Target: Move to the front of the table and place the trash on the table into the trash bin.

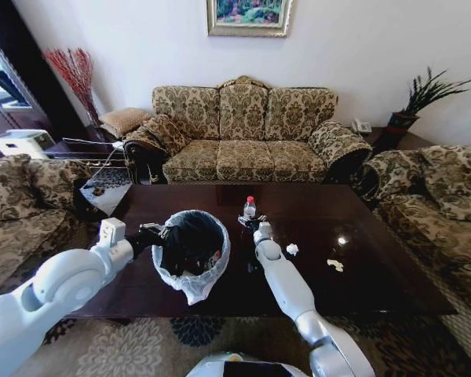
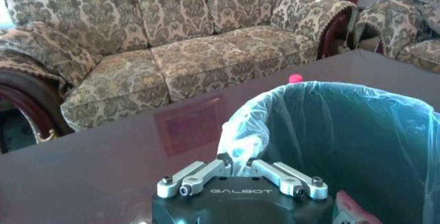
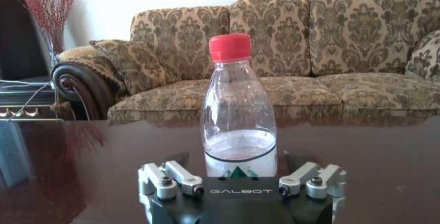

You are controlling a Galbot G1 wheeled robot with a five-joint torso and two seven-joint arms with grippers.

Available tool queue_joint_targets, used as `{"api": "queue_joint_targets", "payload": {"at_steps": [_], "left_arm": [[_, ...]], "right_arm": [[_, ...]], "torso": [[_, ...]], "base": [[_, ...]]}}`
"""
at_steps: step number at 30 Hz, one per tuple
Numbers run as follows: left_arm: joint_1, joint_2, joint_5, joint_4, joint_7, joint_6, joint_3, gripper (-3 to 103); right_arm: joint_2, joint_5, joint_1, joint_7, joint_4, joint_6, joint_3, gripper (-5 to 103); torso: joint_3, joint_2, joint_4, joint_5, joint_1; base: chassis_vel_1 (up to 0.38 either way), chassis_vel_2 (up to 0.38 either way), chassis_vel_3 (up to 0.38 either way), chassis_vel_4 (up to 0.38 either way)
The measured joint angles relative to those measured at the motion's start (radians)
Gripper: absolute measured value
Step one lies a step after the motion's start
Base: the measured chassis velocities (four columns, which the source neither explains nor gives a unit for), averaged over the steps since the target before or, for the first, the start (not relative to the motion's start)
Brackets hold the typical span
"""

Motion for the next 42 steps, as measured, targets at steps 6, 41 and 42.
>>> {"api": "queue_joint_targets", "payload": {"at_steps": [6,41,42], "left_arm": [[-0.010,0.001,0.000,0.012,0.000,0.000,0.007,3],[-0.003,-0.012,0.020,0.060,0.001,-0.005,0.004,3],[-0.005,-0.011,0.018,0.058,0.000,-0.005,0.003,3]], "right_arm": [[-0.009,0.000,-0.008,-0.007,0.011,0.001,-0.003,70],[-0.380,0.556,-0.503,-0.243,1.370,-0.120,-0.017,17],[-0.386,0.573,-0.509,-0.244,1.390,-0.133,-0.037,17]], "torso": [[0.000,0.000,-0.0001,0.0000,0.000],[0.000,0.000,0.0001,0.0000,0.000],[0.000,0.000,-0.0001,0.0000,0.000]], "base": [[0.000,0.000,0.000,0.000],[0.000,0.000,0.000,0.000],[0.000,0.000,0.000,0.000]]}}
